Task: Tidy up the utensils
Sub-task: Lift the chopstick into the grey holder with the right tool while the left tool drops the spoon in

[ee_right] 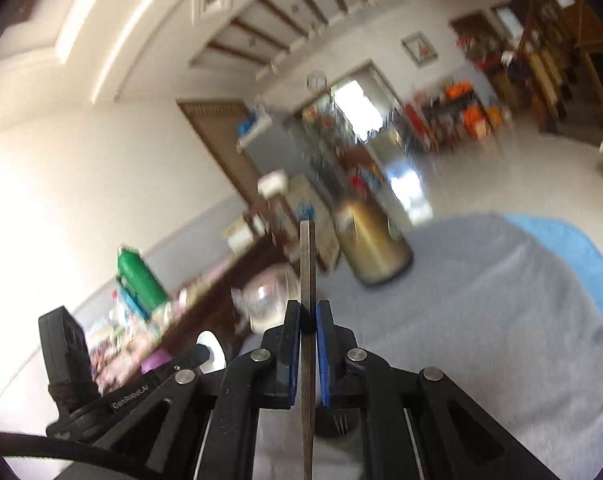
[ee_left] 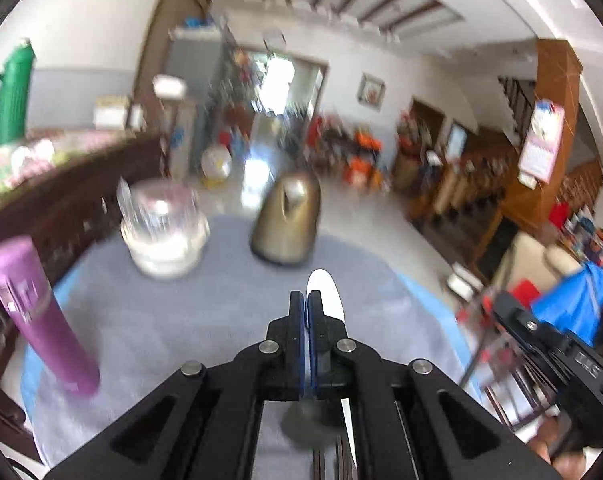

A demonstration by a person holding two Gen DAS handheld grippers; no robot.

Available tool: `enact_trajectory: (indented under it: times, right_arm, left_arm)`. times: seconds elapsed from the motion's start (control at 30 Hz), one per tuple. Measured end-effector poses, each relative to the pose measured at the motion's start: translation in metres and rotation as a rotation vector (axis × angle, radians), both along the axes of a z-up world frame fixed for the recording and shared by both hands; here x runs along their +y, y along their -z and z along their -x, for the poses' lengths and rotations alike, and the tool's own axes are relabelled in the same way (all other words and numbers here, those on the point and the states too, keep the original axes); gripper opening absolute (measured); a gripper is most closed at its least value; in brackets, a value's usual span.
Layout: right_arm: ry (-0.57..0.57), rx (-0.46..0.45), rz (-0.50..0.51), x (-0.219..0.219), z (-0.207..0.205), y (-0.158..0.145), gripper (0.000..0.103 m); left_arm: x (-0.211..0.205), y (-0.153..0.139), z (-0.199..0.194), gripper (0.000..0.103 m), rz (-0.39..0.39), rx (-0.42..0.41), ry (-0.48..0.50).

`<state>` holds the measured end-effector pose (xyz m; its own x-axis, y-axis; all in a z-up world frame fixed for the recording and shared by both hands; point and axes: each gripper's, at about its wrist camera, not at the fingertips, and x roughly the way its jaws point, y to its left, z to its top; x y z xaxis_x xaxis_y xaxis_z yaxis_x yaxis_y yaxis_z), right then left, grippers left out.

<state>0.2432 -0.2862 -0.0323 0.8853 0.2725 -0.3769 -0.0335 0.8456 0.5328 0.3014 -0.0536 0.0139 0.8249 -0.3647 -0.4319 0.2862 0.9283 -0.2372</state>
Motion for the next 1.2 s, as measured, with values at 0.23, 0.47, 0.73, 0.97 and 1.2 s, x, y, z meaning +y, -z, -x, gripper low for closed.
enact_trajectory:
  times: [0.23,0.47,0.73,0.97,1.2]
  right_arm:
    - [0.162,-0.172,0.134,0.023,-0.016,-0.011,0.008]
    - [0.162,-0.148,0.284,0.057,-0.037,0.017,0.008]
    - [0.083,-0.03,0.242,0.048,-0.022,0.039,0.011]
    - [0.068,-0.012,0.155,0.025,0.018,0.042,0.021]
    - [0.048,0.002,0.073,0.009,0.066,0.052,0.021]
  left_arm:
    - [-0.028,0.017,-0.022,0.002,-0.087,-0.173,-0.198]
    - [-0.032,0.072,-0.038,0.002,-0.097,-0.099,-0.204]
    - [-0.029,0.077,-0.011,0.004,-0.106,-0.053,-0.125]
    - [-0.006,0.076,0.029,0.043,-0.087,-0.041,-0.098]
    - [0.018,0.112,0.069,0.052,-0.108,0.104,-0.083]
